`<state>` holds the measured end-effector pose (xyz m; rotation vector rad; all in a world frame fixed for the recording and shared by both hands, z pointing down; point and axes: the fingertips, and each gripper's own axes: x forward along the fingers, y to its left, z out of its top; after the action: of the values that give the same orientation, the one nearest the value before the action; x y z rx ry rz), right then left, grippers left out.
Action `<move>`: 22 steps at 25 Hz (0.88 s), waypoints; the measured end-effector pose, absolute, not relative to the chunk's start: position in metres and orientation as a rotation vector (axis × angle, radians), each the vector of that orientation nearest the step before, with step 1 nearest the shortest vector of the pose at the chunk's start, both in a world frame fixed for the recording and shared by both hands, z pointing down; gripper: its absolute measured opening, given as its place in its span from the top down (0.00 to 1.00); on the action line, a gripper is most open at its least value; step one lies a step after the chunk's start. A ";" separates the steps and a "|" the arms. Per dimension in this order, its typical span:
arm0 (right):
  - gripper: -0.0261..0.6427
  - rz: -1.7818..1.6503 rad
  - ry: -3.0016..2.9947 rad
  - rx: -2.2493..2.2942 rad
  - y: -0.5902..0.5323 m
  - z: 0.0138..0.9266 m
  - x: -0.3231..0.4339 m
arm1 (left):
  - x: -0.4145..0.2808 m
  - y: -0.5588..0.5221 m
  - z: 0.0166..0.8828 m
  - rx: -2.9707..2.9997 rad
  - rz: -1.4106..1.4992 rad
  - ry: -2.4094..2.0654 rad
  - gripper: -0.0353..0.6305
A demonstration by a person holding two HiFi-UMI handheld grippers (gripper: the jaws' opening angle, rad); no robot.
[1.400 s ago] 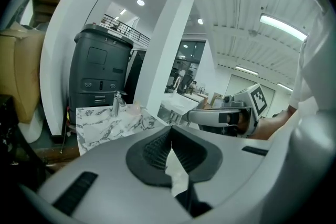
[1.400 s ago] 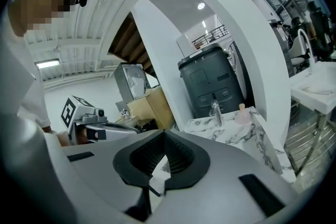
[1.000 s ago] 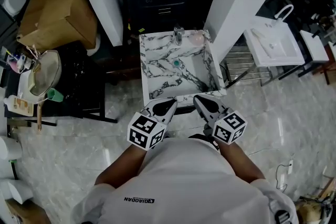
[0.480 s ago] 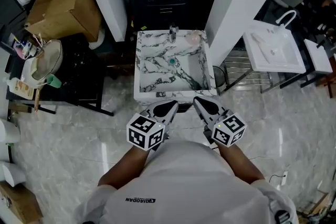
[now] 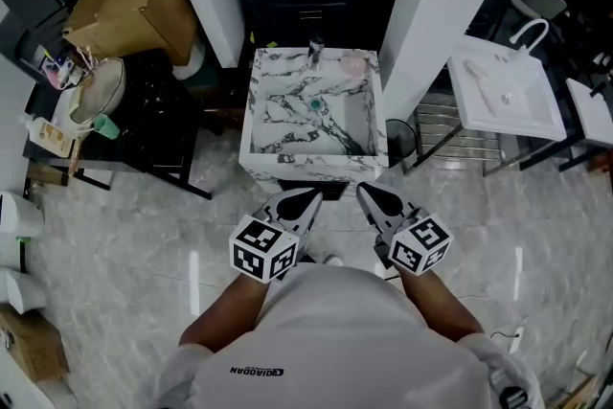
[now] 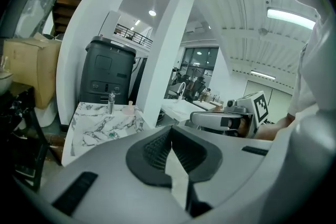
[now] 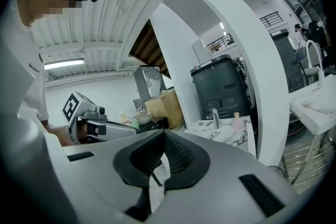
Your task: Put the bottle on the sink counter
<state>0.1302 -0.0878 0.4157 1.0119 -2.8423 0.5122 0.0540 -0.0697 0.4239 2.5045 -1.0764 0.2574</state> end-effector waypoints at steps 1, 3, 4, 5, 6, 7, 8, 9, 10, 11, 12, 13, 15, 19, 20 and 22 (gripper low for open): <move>0.90 0.519 -2.845 1.002 -0.084 0.418 0.132 | 0.055 -0.065 0.426 2.500 0.259 -1.092 0.92; 0.90 0.534 -2.851 0.986 -0.078 0.423 0.136 | 0.055 -0.057 0.431 2.485 0.267 -1.122 0.93; 0.90 0.546 -2.852 0.982 -0.077 0.426 0.137 | 0.055 -0.054 0.434 2.475 0.275 -1.133 0.92; 0.90 0.560 -2.851 0.979 -0.075 0.429 0.138 | 0.055 -0.051 0.437 2.464 0.283 -1.141 0.92; 0.90 0.575 -2.848 0.975 -0.073 0.432 0.139 | 0.056 -0.049 0.440 2.454 0.291 -1.144 0.93; 0.90 0.589 -2.843 0.970 -0.071 0.434 0.139 | 0.056 -0.046 0.441 2.447 0.298 -1.145 0.92; 0.90 0.599 -2.838 0.963 -0.068 0.436 0.138 | 0.057 -0.044 0.442 2.443 0.303 -1.145 0.92; 0.90 0.603 -2.836 0.956 -0.065 0.436 0.138 | 0.058 -0.044 0.440 2.444 0.306 -1.145 0.92; 0.90 0.604 -2.835 0.950 -0.063 0.435 0.137 | 0.059 -0.044 0.438 2.448 0.306 -1.143 0.92; 0.90 0.602 -2.836 0.944 -0.061 0.434 0.136 | 0.060 -0.045 0.436 2.454 0.304 -1.140 0.92; 0.90 0.598 -2.837 0.941 -0.060 0.433 0.134 | 0.060 -0.047 0.433 2.461 0.301 -1.135 0.93; 0.90 0.593 -2.838 0.942 -0.059 0.432 0.132 | 0.060 -0.048 0.430 2.470 0.298 -1.128 0.92; 0.90 0.588 -2.840 0.954 -0.058 0.431 0.127 | 0.057 -0.049 0.426 2.487 0.297 -1.121 0.92; 0.90 0.584 -2.832 0.995 -0.062 0.425 0.118 | 0.038 -0.050 0.418 2.496 0.293 -1.134 0.92; 0.90 0.578 -2.831 1.006 -0.063 0.424 0.116 | 0.032 -0.050 0.418 2.497 0.293 -1.138 0.92; 0.90 0.571 -2.827 1.027 -0.065 0.423 0.111 | 0.022 -0.052 0.419 2.498 0.293 -1.137 0.92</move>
<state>0.1109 -0.0646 0.4233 1.0270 -2.8271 0.5706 0.0224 -0.0520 0.4192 2.4977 -1.1369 0.2931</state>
